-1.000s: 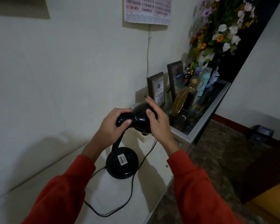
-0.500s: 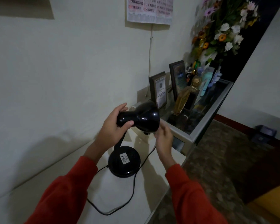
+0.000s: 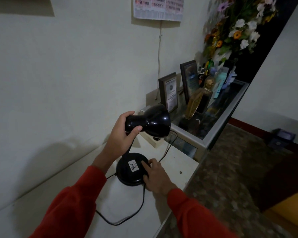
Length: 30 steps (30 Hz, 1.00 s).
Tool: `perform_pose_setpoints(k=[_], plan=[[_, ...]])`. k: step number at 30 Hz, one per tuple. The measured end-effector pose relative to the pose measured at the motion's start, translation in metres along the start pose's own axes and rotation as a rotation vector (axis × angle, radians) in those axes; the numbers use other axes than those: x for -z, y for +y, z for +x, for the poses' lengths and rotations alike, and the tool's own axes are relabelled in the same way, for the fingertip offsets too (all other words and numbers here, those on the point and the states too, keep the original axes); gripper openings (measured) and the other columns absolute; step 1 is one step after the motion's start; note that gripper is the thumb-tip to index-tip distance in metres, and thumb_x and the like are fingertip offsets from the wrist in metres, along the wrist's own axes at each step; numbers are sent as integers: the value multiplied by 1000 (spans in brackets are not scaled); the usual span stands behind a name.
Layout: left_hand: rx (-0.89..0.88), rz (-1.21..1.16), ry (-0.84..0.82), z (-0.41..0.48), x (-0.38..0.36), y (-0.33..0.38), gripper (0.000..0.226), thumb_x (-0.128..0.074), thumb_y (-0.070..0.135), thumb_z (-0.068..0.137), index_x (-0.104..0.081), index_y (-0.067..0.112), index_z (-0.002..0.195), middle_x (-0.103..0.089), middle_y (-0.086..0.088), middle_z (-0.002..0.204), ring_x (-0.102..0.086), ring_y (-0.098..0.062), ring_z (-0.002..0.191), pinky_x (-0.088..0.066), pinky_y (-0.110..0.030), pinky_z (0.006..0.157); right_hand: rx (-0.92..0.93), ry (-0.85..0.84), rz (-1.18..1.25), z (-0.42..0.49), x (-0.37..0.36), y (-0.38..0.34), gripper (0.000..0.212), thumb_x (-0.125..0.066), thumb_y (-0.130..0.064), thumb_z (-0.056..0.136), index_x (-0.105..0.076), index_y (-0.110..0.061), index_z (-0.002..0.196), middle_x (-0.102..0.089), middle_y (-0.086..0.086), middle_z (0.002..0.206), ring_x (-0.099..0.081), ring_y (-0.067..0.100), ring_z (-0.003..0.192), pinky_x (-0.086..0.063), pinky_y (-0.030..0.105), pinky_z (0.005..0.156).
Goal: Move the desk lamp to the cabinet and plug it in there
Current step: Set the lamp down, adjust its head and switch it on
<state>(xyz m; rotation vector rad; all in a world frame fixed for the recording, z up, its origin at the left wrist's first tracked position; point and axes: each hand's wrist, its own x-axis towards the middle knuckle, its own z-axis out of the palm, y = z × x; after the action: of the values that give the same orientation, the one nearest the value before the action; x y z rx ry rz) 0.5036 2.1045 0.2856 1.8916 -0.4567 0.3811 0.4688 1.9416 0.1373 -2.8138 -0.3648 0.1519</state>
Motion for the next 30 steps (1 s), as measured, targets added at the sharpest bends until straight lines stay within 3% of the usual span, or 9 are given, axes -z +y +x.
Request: perform_pose_setpoints(k=[10,13,15,19,26,30], plan=[[4,-4,5,1,-1,-3,46,-62,24,86,-41,25,127,-53,3,110,-56,-14,103,-49,-29,86,-15,3,-196,0,4,-10,60,-37,-38,92,-25,-15,146,-35,17,140,-37,35,121,-39,45,98],[40,-24,15,1,-2,-4,46,-62,23,86,-41,28,127,-52,12,108,-56,-10,103,-49,-26,86,10,11,-282,1,6,-11,58,-35,-37,91,-32,-10,143,-42,19,133,-42,37,111,-40,44,88],[53,-19,12,1,-3,-4,46,-62,23,86,-41,28,127,-53,8,110,-56,-10,103,-48,-23,84,49,-19,-340,2,8,-12,54,-34,-36,91,-40,-9,137,-43,18,135,-42,37,110,-40,44,85],[64,-10,6,2,-4,-1,47,-61,23,86,-40,23,128,-53,1,116,-55,-14,104,-45,-21,84,3,-2,-259,-1,11,-13,59,-40,-36,89,-33,-10,141,-42,18,132,-43,37,108,-41,44,84],[89,29,-6,4,5,12,42,-65,19,84,-49,22,123,-58,-2,117,-56,-11,102,-43,-17,84,-39,55,-125,-17,19,-12,59,-47,-30,85,-35,-11,140,-46,18,125,-47,36,104,-44,42,84],[87,110,-19,4,13,21,53,-65,20,84,-44,21,132,-47,-6,135,-46,-19,122,-37,-34,103,-103,147,7,-38,36,-1,54,-48,-30,85,-41,-15,136,-49,14,123,-48,34,108,-43,42,88]])
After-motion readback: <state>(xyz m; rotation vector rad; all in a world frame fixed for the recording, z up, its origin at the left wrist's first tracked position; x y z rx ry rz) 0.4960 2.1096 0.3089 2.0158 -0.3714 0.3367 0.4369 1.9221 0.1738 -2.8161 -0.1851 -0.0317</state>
